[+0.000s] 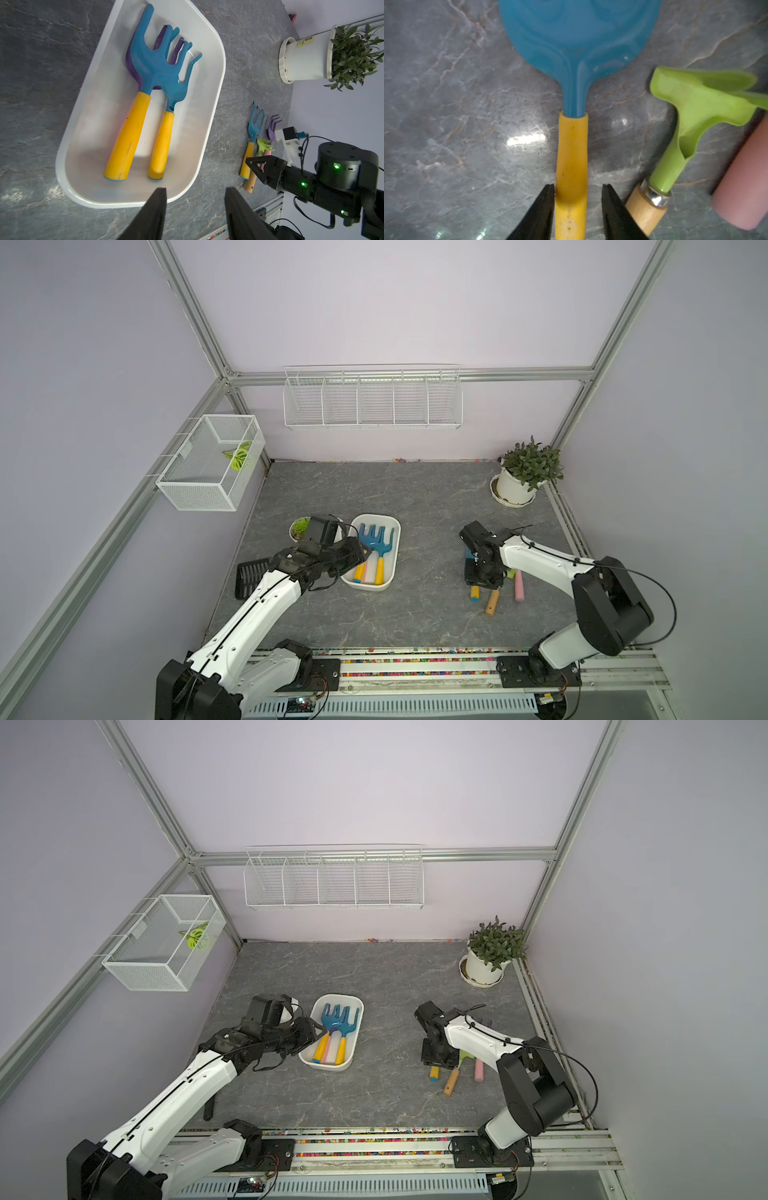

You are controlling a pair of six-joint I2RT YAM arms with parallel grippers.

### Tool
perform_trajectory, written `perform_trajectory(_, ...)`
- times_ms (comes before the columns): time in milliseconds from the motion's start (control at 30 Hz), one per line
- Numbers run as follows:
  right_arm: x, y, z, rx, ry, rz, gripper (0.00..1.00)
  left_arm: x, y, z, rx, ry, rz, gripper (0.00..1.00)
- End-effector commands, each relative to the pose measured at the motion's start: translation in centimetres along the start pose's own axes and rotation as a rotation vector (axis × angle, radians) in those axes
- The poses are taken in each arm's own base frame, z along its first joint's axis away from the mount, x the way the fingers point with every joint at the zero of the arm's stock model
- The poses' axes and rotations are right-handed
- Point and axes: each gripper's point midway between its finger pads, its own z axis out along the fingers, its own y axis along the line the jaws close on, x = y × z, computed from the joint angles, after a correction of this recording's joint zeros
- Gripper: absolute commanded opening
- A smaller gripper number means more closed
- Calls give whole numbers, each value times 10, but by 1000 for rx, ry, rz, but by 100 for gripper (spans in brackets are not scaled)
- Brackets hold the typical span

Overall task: Put the rake into the storage box
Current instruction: Pick up the rake at the center of the board.

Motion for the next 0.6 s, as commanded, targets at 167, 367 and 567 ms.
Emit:
perform_trajectory(167, -8, 7, 7, 4, 10, -9, 33, -7, -10, -12, 8, -33, 30, 51)
perform_trajectory(367, -8, 7, 6, 7, 12, 0, 11, -11, -10, -15, 1, -57, 35, 51)
perform_trajectory(567, -16, 14, -20, -13, -38, -5, 0, -19, -12, -22, -7, -102, 47, 52)
